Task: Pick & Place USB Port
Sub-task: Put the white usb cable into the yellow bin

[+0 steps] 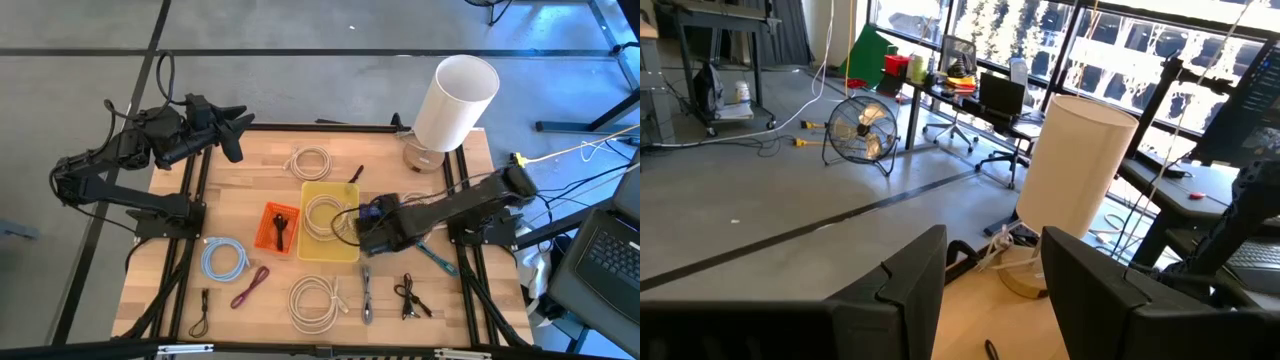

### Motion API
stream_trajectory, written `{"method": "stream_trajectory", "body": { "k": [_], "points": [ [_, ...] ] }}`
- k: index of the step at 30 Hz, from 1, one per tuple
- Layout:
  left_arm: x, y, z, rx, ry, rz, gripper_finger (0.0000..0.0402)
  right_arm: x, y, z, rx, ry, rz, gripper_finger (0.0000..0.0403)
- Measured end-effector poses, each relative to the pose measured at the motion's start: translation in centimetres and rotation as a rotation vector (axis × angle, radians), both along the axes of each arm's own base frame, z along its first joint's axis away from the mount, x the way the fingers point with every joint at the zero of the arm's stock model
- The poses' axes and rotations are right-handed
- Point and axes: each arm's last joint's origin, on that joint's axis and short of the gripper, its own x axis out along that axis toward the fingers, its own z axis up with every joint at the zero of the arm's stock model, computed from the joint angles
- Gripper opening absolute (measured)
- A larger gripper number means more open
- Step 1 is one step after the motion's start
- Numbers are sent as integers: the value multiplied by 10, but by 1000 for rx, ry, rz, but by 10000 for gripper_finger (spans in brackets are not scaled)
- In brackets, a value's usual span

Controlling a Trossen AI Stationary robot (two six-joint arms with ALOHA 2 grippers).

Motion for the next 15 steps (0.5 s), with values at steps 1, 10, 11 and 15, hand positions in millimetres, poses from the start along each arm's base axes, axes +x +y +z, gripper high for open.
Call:
{"method": "stream_trajectory", "body": {
  "k": [1,10,11,15],
  "points": [
    [0,0,0,0,0,0,158,-8,1,11,-12,28,13,157],
    [0,0,0,0,0,1,158,-61,17,47,89,206,306,151],
    [0,0,0,0,1,0,158,-64,20,44,108,236,361,151],
    [0,0,0,0,3,0,158,-77,29,36,132,336,531,151]
  ]
}}
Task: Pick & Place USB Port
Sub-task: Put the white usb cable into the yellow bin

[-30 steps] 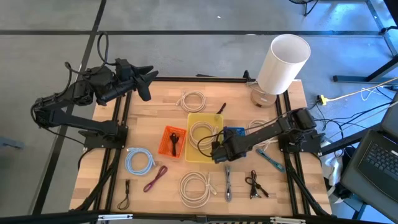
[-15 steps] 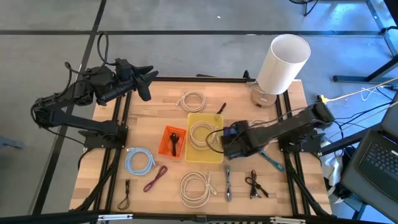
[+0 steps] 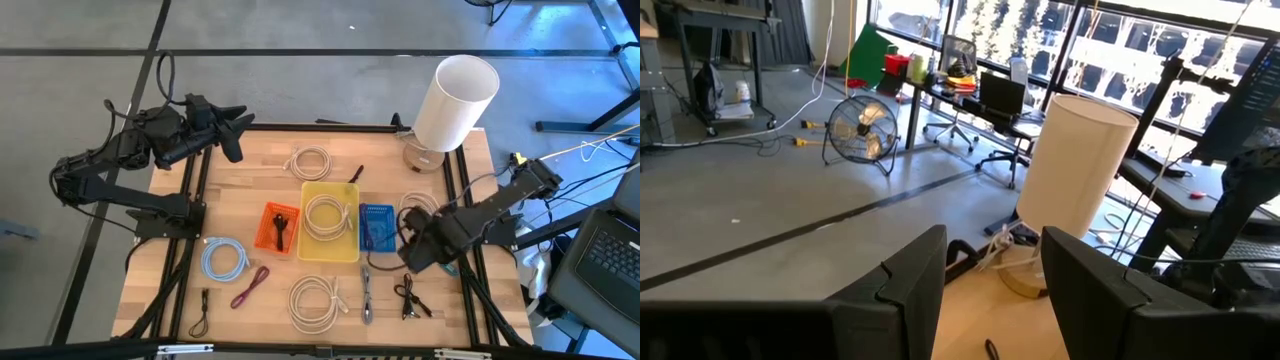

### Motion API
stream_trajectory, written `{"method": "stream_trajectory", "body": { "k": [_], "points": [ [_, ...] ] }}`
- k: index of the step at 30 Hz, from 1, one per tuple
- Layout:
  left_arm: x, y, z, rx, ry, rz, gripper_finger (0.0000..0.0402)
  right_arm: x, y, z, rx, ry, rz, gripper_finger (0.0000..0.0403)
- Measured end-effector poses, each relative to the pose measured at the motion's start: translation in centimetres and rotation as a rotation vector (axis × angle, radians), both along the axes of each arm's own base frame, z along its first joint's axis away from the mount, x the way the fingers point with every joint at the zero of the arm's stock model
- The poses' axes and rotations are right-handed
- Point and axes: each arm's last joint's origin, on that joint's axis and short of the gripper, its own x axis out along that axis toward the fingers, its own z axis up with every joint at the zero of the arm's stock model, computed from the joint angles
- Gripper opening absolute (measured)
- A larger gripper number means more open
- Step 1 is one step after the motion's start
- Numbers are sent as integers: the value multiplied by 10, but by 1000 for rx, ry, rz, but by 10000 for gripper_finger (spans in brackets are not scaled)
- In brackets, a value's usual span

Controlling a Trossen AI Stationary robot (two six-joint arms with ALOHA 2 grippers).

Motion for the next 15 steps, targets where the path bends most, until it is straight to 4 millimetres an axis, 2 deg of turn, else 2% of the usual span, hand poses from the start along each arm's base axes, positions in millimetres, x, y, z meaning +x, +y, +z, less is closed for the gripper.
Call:
{"method": "stream_trajectory", "body": {
  "k": [3,8,15],
  "points": [
    [0,0,0,0,0,1,158,-7,4,-14,-12,83,111,151],
    [0,0,0,0,0,0,158,-19,-1,-40,-36,210,162,151],
    [0,0,0,0,1,0,158,-31,-24,-65,79,105,162,151]
  ]
}}
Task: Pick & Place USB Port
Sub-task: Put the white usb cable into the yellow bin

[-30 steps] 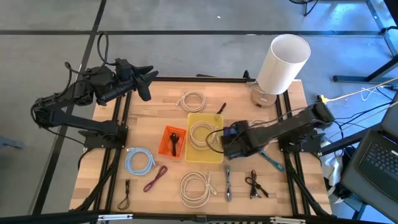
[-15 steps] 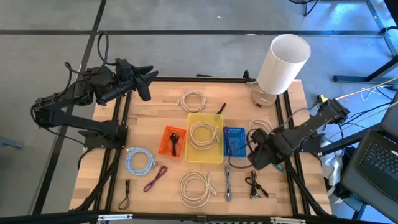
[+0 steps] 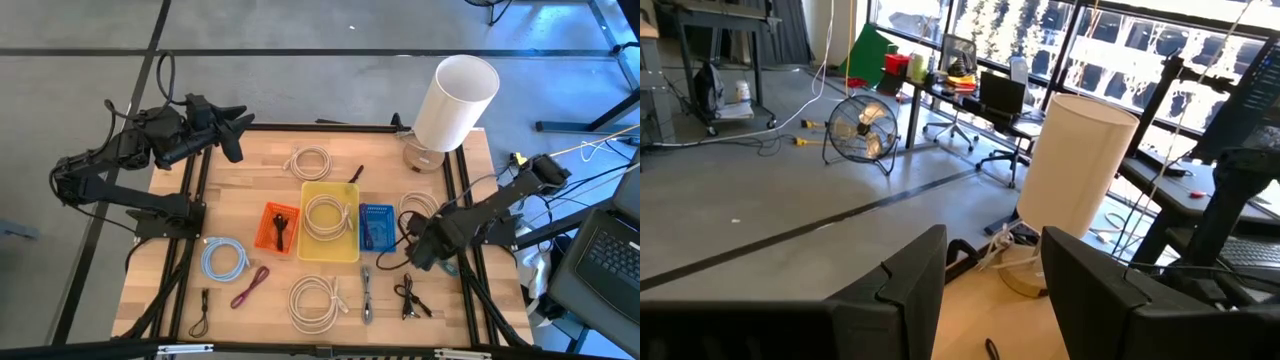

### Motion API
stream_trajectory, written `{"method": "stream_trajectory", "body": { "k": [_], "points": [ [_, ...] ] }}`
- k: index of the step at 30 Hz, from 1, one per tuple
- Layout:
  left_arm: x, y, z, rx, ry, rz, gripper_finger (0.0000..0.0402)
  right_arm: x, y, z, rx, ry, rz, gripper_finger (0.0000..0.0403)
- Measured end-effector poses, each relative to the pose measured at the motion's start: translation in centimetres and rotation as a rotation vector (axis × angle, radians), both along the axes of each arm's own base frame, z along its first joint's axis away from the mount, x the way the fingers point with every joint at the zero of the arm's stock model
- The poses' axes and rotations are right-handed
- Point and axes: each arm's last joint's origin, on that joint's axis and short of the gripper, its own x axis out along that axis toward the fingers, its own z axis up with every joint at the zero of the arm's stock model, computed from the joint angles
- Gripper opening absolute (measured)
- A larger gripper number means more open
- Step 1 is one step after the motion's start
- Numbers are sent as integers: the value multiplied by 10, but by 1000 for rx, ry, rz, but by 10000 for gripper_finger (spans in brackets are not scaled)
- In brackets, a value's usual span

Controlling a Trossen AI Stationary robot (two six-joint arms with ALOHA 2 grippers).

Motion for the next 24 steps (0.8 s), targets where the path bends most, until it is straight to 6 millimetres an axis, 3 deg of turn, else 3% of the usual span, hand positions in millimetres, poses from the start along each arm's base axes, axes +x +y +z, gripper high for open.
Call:
{"method": "stream_trajectory", "body": {
  "k": [6,24],
  "points": [
    [0,0,0,0,-1,0,158,-13,-22,-9,50,-76,-8,151],
    [0,0,0,0,-1,0,158,3,-70,-82,62,-155,48,151]
  ]
}}
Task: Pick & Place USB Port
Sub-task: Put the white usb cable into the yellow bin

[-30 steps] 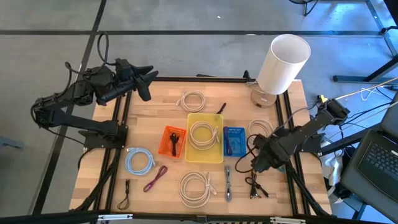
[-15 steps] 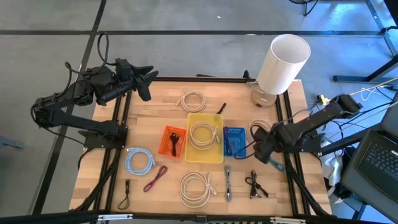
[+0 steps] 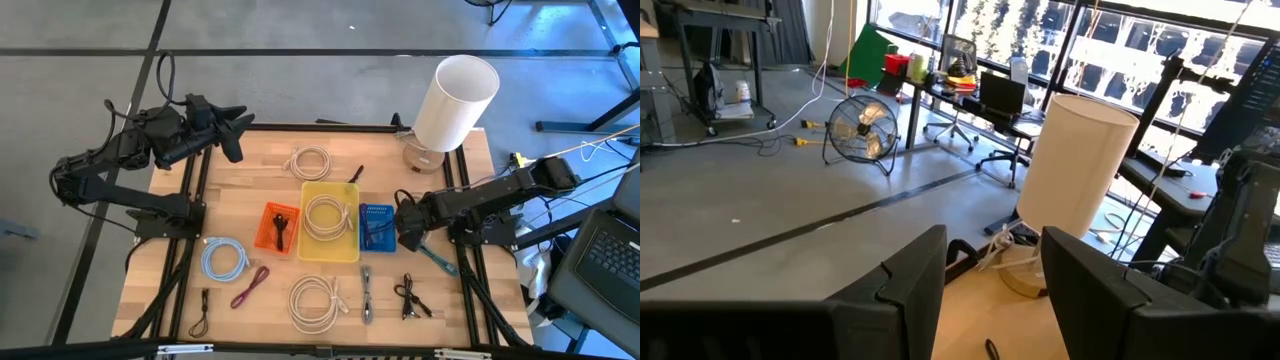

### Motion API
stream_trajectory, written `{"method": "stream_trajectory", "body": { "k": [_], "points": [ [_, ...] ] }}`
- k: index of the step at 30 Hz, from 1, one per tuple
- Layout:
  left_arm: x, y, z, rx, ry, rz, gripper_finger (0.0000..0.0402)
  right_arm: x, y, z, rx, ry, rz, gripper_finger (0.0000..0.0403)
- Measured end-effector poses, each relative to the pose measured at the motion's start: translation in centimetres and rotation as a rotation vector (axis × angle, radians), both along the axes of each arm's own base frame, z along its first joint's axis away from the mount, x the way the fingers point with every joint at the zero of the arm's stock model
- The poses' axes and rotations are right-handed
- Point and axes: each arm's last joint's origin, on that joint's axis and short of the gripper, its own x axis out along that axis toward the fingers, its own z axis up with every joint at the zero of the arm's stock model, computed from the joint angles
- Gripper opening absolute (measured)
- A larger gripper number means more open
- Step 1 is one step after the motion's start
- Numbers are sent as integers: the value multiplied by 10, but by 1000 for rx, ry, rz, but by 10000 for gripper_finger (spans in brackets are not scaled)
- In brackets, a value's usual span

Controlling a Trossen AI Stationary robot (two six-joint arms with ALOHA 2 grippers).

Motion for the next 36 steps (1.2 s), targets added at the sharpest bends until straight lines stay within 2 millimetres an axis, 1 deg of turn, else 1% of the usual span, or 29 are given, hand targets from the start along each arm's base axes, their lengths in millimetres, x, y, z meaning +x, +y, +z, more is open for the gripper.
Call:
{"method": "stream_trajectory", "body": {
  "k": [4,6,8,11,12,15,18,20,23,28,31,36],
  "points": [
    [0,0,0,0,0,0,158,-3,-3,-9,11,-14,-36,147],
    [0,0,0,0,0,0,158,-3,-3,-10,13,-17,-45,132],
    [0,0,0,0,0,0,158,-3,-3,-9,22,-22,-47,102],
    [0,0,0,0,0,0,158,0,-2,-7,24,-26,-39,31],
    [0,0,0,0,0,0,158,1,-2,-5,20,-24,-40,20],
    [0,0,0,0,0,0,158,5,-1,1,18,-40,-65,18],
    [0,0,0,0,0,0,158,5,-1,11,1,9,-88,15],
    [0,0,0,0,0,0,158,6,0,21,-19,32,-85,15],
    [0,0,0,0,0,0,158,10,5,43,-58,58,-67,15],
    [0,0,0,0,0,0,158,17,15,88,-105,39,-80,14],
    [0,0,0,0,0,0,158,22,21,118,-112,-21,-89,14],
    [0,0,0,0,0,0,158,36,30,171,-81,-250,-98,14]
  ]
}}
